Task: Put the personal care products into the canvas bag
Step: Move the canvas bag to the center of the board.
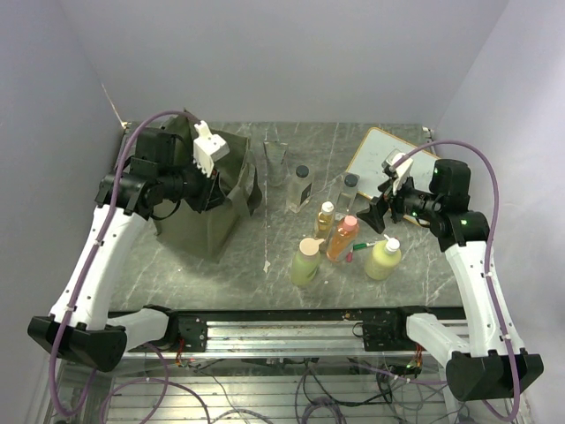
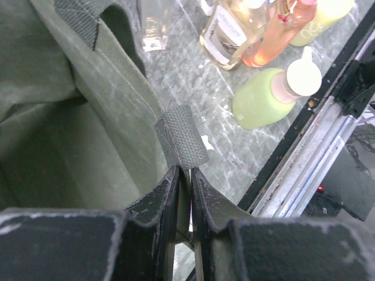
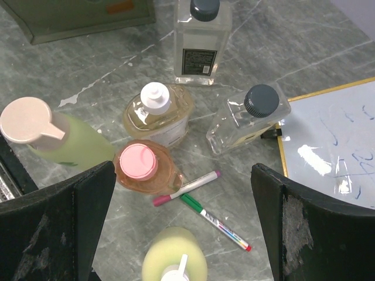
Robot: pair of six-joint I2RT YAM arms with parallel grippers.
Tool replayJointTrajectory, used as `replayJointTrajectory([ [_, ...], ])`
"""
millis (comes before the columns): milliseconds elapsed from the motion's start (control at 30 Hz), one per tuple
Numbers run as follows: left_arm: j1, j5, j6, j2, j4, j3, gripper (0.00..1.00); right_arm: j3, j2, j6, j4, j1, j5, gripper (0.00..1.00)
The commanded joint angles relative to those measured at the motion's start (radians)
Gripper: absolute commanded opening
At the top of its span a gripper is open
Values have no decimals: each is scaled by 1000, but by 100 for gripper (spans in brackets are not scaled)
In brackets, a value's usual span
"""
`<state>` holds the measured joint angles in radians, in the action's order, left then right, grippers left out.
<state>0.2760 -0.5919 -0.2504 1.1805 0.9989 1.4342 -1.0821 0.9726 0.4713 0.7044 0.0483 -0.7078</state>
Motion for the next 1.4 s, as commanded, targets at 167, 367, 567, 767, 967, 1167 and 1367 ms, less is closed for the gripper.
replayJointTrajectory([
  [167, 40, -145, 85, -51, -164, -93, 26, 28, -25, -19, -31, 7, -18, 100],
  [367, 45, -170, 96, -45, -176, -83, 22, 16, 1, -20, -27, 4, -22, 100],
  [567, 52, -145, 117, -58, -217, -85, 12, 11, 9, -15, -20, 3, -16, 100],
  [767, 69, -183, 154, -49, -254, -80, 7, 8, 12, -12, -18, 4, -13, 100],
  [967, 78, -211, 157, -62, -269, -66, 13, 7, 0, -17, -16, 2, -15, 100],
  [1167, 80, -121, 51, -134, -274, -76, 44, 23, -26, -27, -23, -1, -4, 100],
  [1367, 103, -139, -82, -99, -157, 53, 79, 32, -40, -73, -53, -29, 31, 100],
])
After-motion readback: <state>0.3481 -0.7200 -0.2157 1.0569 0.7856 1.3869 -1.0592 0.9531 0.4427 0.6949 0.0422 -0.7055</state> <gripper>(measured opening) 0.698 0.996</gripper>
